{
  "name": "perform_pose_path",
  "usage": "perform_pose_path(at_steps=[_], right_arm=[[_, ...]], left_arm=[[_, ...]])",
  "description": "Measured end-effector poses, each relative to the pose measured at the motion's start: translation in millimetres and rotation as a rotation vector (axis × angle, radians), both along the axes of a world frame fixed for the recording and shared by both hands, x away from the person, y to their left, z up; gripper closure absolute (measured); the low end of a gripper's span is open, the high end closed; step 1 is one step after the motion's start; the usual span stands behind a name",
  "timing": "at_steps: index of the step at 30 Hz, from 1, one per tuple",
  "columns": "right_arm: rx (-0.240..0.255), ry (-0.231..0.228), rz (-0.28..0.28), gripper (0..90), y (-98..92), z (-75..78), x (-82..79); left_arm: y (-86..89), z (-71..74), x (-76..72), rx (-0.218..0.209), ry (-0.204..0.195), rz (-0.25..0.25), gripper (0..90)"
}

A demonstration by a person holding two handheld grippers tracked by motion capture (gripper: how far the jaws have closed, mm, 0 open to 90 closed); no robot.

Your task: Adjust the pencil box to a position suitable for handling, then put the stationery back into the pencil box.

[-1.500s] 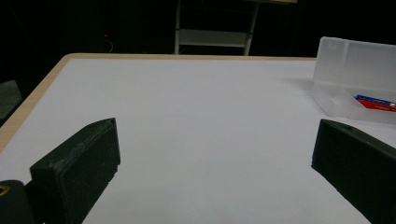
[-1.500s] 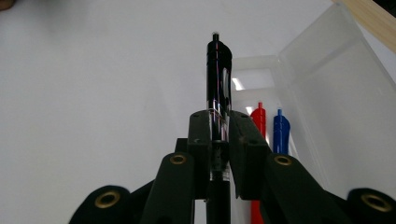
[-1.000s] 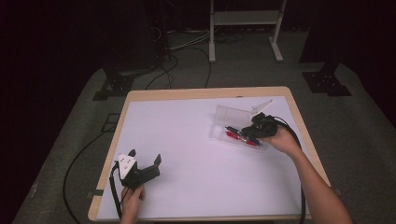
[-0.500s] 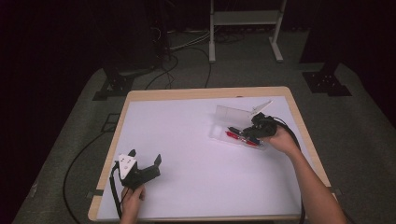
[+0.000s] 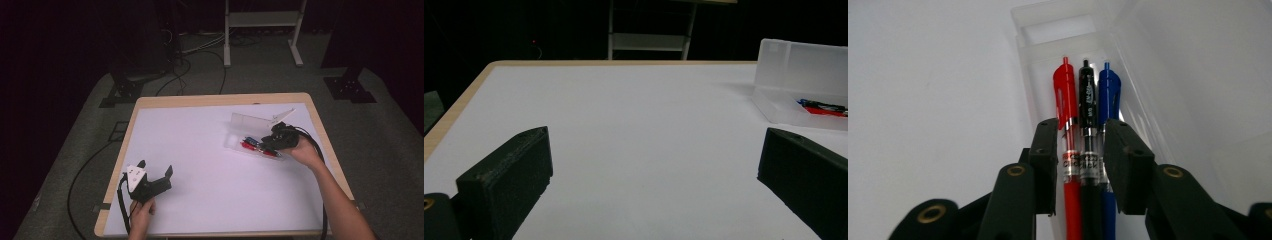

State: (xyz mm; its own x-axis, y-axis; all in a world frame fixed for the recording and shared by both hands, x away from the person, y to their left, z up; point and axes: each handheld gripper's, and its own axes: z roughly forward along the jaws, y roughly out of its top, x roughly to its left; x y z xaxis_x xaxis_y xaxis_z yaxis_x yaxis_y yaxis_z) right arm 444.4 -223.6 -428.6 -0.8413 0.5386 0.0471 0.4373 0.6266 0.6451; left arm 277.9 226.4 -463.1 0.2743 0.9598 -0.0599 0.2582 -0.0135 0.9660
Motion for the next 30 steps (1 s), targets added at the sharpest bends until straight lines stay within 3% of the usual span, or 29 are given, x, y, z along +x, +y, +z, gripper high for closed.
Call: perform_pose_path(at_steps=[8,13,30], right_arm=[[0.048,-0.011,0.001,56.6,-17.1,5.6,-17.0],[0.063,-0.006,-0.007,42.8,-23.8,6.3,-26.7],[0.128,-0.014,0.013,35.0,-35.8,1.9,-66.3]], left_arm=[[-0.1,-0.1,0.6,-0.007,0.001,-0.002,0.4],[-1.0,-0.1,0.7,-0.001,0.0,-0.004,0.4],[-0.4,0.1,0.8,-0.004,0.006,-0.002,0.4]])
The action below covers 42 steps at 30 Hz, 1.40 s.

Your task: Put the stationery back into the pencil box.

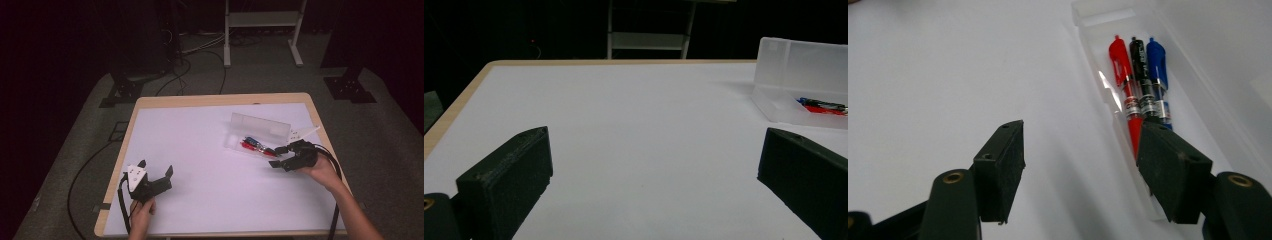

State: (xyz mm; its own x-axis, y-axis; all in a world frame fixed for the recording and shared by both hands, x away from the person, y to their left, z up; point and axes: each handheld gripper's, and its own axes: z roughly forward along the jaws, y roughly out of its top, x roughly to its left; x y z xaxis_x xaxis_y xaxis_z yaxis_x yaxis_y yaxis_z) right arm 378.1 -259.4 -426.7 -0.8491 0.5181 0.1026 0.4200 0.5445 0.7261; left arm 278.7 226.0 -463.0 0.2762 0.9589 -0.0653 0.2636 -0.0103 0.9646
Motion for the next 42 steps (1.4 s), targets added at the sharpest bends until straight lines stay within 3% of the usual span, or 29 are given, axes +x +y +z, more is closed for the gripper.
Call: perform_pose_path(at_steps=[15,24,32,35,37,42], right_arm=[[0.012,0.006,0.025,34.1,-6.6,-10.1,-33.7],[0.023,0.007,0.03,34.0,-8.7,-6.2,-43.8],[0.047,0.018,0.02,33.6,-15.2,-18.6,-59.0],[0.034,0.034,0.018,33.3,-17.1,-22.9,-62.8],[0.05,0.015,0.011,33.4,-19.3,-24.2,-66.3],[0.066,0.018,-0.007,33.4,-23.4,-29.0,-72.1]], left_arm=[[-0.4,0.1,0.4,0.003,0.002,-0.004,0.3],[-0.4,0.1,0.0,0.003,0.0,-0.003,0.4],[-1.3,0.2,0.0,0.012,-0.002,-0.002,0.4],[-1.3,0.0,-0.1,0.011,-0.008,0.001,0.4],[-1.0,0.1,-0.2,0.009,-0.006,0.0,0.4],[-1.1,0.1,-0.1,0.009,-0.005,-0.001,0.4]])
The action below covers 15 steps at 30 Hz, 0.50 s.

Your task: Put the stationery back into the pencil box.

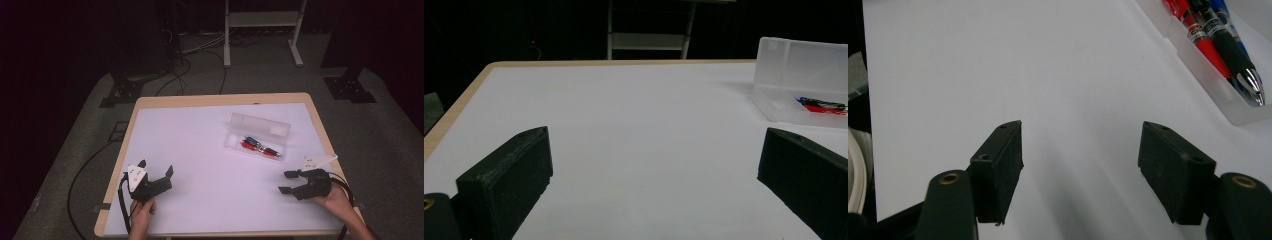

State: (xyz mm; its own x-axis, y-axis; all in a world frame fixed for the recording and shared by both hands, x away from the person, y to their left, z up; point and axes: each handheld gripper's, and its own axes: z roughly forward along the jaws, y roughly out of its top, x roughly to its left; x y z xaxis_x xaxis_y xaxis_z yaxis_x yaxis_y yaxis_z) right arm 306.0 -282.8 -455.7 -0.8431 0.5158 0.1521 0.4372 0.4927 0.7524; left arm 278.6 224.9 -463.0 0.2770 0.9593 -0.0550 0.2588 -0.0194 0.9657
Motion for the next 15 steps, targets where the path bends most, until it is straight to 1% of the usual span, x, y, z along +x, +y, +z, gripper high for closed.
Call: perform_pose_path(at_steps=[1,2,3,4,5,6,8,9,15], right_arm=[[0.01,-0.009,-0.002,33.4,-1.4,-1.5,-2.5],[0.0,0.001,-0.005,33.3,-1.7,-2.8,-3.4],[0.001,-0.003,-0.009,33.3,-2.6,-4.9,-5.4],[0.01,-0.003,-0.012,33.4,-3.5,-6.4,-7.5],[0.008,0.001,-0.014,33.3,-3.8,-7.4,-8.7],[0.009,-0.005,-0.016,33.3,-4.8,-9.8,-10.1],[0.018,0.002,-0.022,32.8,-6.2,-12.7,-12.8],[0.025,-0.004,-0.024,32.8,-7.0,-13.9,-14.4],[0.044,-0.004,-0.038,32.2,-10.1,-18.3,-21.0]], left_arm=[[0.0,0.0,0.0,0.0,0.0,0.001,0.3],[0.0,0.0,0.0,0.0,0.0,0.0,0.4],[-0.1,0.0,0.1,0.0,0.0,0.0,0.4],[-0.1,0.1,0.0,0.001,0.001,0.0,0.4],[-0.3,-0.1,0.0,0.001,-0.002,0.001,0.4],[-0.3,0.0,-0.1,0.002,-0.001,0.002,0.3],[-0.4,0.0,-0.1,0.003,-0.001,0.002,0.4],[-0.5,0.0,-0.1,0.003,-0.001,0.003,0.3],[-0.4,0.0,-0.1,0.002,-0.001,0.003,0.4]])
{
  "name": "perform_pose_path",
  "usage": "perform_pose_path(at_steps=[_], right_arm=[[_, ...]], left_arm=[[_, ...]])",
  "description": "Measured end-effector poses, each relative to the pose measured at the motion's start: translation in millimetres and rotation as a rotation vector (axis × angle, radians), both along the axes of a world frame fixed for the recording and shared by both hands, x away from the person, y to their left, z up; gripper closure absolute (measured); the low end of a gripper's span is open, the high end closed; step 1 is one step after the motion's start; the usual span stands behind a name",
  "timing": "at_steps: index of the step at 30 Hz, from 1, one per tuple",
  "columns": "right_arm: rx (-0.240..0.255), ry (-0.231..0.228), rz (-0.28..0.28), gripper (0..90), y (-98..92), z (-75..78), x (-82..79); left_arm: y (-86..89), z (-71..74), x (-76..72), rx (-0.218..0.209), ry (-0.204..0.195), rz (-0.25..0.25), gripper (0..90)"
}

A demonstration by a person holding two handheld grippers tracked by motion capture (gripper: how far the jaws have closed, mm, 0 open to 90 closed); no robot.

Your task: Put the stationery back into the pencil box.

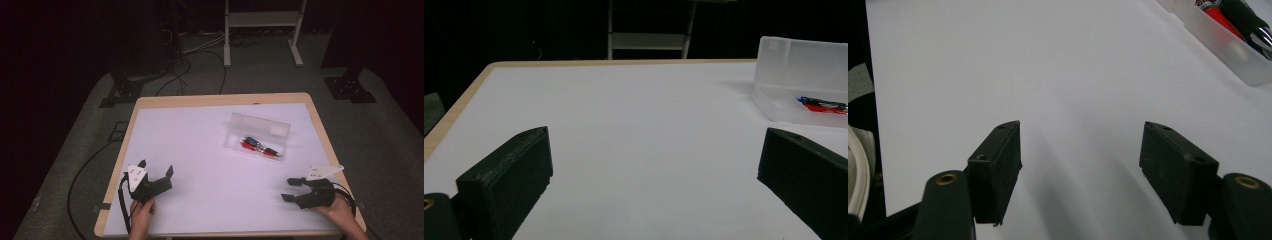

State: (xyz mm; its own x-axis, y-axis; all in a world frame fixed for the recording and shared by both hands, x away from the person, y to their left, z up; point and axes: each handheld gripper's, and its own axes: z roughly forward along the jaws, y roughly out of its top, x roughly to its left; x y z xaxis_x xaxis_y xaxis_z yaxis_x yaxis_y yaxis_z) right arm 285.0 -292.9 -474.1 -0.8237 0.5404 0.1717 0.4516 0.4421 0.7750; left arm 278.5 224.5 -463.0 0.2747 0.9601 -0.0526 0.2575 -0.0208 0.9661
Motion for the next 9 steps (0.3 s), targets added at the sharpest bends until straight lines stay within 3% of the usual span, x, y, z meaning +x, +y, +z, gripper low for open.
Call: perform_pose_path(at_steps=[9], right_arm=[[0.053,-0.021,-0.022,31.4,-4.1,-2.5,-8.8]], left_arm=[[-0.6,0.3,0.9,0.003,0.007,-0.002,0.4]])
